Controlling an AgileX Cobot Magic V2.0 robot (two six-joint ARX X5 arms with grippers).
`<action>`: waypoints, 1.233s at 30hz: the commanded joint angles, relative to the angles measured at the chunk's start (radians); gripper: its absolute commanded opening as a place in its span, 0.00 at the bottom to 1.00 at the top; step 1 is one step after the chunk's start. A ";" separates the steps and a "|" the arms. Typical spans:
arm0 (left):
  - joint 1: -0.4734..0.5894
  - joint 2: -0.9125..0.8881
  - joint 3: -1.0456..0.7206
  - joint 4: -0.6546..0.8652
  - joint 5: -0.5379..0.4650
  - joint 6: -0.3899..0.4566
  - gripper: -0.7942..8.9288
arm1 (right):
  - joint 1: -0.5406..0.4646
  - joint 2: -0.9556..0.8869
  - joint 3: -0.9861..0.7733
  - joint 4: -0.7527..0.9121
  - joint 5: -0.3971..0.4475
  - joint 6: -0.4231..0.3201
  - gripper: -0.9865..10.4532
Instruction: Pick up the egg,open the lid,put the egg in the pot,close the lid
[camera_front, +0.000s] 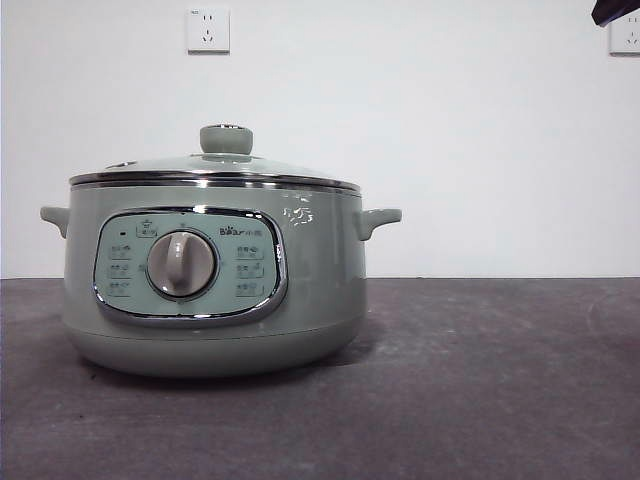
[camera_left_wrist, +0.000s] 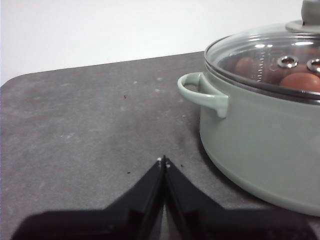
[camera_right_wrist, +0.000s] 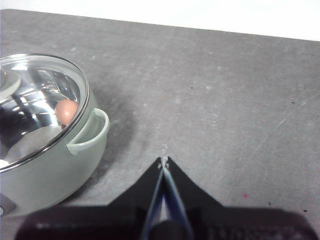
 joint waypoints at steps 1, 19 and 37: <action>0.003 -0.023 -0.028 -0.014 0.006 0.000 0.08 | 0.001 -0.001 -0.006 0.007 0.002 0.013 0.09; 0.003 -0.022 -0.028 -0.024 0.005 -0.006 0.08 | 0.001 -0.001 -0.006 0.007 0.002 0.013 0.09; 0.003 -0.022 -0.028 -0.024 0.005 -0.006 0.08 | -0.120 -0.111 -0.025 0.014 -0.080 -0.076 0.09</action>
